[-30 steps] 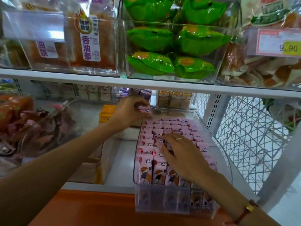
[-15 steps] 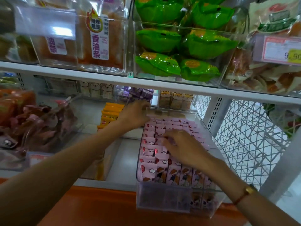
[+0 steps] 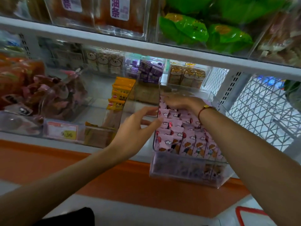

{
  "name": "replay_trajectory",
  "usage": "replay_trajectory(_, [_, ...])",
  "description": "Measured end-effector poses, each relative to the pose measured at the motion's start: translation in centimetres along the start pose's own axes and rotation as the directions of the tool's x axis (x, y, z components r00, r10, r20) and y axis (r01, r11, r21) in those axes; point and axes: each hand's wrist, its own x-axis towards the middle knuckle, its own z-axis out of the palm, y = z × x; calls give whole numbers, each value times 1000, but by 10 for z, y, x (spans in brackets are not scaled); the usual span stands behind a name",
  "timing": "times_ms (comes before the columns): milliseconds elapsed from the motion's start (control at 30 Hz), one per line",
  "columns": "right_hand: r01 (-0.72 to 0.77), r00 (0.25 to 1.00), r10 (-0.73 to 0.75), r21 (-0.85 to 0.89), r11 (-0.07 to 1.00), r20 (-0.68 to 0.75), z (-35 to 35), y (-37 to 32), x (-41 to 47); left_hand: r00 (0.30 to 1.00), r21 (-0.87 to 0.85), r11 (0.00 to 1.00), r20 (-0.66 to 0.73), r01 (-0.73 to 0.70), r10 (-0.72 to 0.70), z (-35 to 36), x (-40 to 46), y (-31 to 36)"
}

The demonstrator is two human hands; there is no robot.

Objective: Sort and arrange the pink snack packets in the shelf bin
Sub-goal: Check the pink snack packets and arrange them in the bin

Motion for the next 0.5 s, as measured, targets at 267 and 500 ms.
replay_trajectory(267, [156, 875, -57, 169, 973, -480, 0, -11, -10, 998, -59, 998, -55, 37, -40, 3, 2, 0])
replay_trajectory(500, [328, 725, 289, 682, 653, -626, -10, -21, -41, 993, -142, 985, -49, 98, -106, -2, 6, 1])
